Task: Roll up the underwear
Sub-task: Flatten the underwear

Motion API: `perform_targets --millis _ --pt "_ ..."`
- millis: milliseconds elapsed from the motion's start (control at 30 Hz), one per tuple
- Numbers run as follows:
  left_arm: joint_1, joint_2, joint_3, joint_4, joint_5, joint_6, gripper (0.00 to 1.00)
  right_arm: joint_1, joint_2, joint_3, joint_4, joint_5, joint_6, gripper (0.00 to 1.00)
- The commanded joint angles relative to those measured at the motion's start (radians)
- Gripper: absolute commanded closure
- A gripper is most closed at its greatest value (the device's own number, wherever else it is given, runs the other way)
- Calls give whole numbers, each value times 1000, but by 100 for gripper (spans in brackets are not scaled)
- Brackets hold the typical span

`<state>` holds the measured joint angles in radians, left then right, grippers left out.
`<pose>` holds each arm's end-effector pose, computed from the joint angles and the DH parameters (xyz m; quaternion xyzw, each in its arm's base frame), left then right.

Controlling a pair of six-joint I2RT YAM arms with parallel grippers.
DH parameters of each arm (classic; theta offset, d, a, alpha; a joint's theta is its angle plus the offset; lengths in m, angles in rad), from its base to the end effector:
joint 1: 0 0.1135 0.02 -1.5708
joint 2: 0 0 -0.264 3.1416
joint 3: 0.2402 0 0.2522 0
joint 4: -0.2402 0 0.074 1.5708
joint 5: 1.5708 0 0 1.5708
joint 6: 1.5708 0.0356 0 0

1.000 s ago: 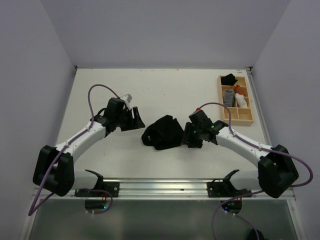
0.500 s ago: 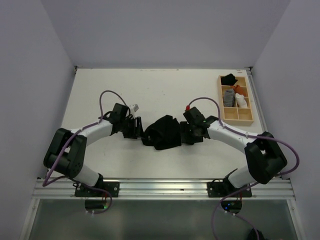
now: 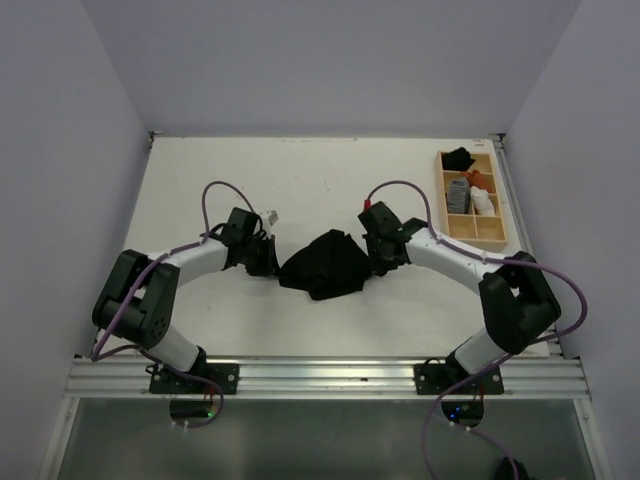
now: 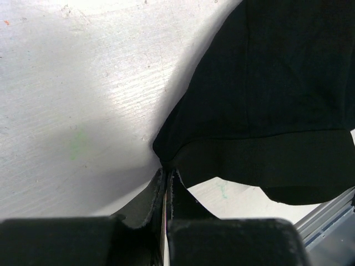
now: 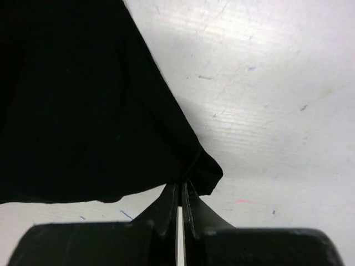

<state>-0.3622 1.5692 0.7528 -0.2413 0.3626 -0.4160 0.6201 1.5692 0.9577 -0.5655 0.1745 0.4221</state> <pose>0.2608 -0.1123 0.1466 0.0202 0.9523 -0.2561 0.1648 0.2448 0.1672 0.1853 -0.0796 0.9738 0.0229 0.2116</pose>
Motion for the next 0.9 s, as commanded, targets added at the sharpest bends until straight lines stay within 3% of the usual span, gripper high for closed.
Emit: perform_targets --millis 0,233,333,367,433,500,633,733,867 --pt "0 -17 17 45 -20 9 100 -2 -32 160 -42 147 -61 100" --pt "0 -26 26 -12 -37 43 100 -16 164 481 -79 165 -183 100" --pt "0 -35 26 -26 -43 55 100 -25 271 584 -180 116 -174 61" --pt "0 -37 29 -32 -47 60 100 -25 279 590 -191 77 -163 42" --pt "0 -38 36 -44 -56 63 100 -25 224 540 -163 -38 -140 34" --pt "0 -43 33 -46 -57 63 100 -23 160 440 -99 -96 -92 33" --pt "0 -58 7 -33 -59 56 100 -25 66 308 4 -228 -51 41" --pt "2 -61 -4 -38 -59 60 100 -26 112 271 18 -263 -59 51" --pt "0 -67 -6 -58 -68 71 100 -33 172 248 64 -332 -78 53"
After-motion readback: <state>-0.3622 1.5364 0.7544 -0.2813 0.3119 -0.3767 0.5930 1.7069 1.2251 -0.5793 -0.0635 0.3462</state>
